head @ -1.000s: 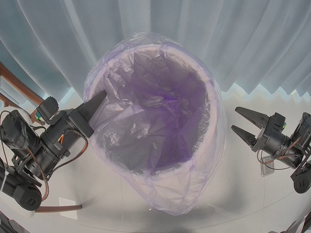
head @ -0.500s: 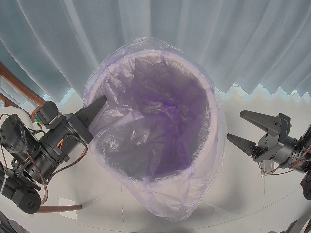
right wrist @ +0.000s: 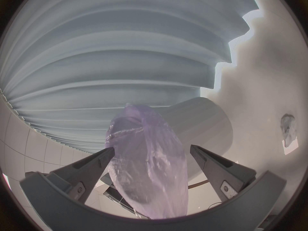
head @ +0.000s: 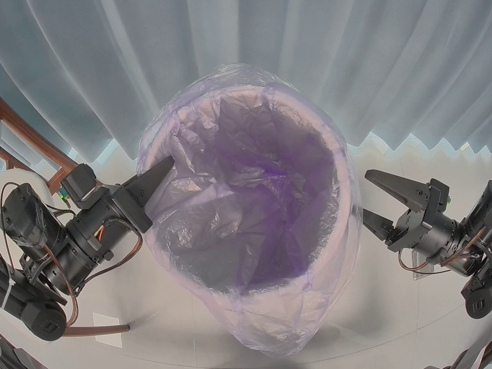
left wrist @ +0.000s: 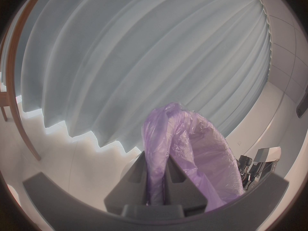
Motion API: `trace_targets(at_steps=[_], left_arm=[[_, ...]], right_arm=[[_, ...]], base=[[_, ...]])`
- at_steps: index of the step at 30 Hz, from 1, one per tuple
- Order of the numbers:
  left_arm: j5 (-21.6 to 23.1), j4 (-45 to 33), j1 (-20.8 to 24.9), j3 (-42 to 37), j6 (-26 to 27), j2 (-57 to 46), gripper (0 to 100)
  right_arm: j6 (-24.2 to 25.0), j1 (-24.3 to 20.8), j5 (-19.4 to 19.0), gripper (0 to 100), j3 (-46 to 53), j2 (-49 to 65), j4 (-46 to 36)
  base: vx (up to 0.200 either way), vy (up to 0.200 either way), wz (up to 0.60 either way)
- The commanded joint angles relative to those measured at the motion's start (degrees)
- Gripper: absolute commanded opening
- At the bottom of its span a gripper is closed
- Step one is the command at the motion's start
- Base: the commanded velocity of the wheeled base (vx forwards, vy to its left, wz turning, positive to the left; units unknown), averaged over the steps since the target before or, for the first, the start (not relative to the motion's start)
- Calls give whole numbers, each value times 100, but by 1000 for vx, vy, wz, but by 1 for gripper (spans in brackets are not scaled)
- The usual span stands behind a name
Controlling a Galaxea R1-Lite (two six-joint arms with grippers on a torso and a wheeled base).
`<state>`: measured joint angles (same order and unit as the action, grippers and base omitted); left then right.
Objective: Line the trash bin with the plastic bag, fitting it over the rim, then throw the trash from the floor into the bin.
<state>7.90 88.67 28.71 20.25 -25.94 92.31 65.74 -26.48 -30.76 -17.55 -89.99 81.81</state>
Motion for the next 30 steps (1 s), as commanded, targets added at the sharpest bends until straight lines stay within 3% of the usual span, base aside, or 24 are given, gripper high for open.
trace_targets(at_steps=[1, 6, 7, 16, 30], left_arm=[[1, 1, 91, -39, 1, 7, 0], [1, 1, 100, -47, 1, 15, 0], [1, 1, 109, -39, 1, 15, 0], [1, 1, 82, -3, -16, -29, 0], [19, 1, 91, -30, -25, -152, 0]], right_arm=[[35, -165, 123, 100, 112, -511, 335], [44, -305, 140, 100, 226, -590, 494], [44, -314, 167, 0, 226, -599, 494], [114, -261, 237, 0, 226, -669, 502], [70, 231, 246, 0, 138, -1073, 617]], base=[[0, 0, 0], [0, 0, 0], [0, 0, 0], [0, 0, 0], [0, 0, 0]])
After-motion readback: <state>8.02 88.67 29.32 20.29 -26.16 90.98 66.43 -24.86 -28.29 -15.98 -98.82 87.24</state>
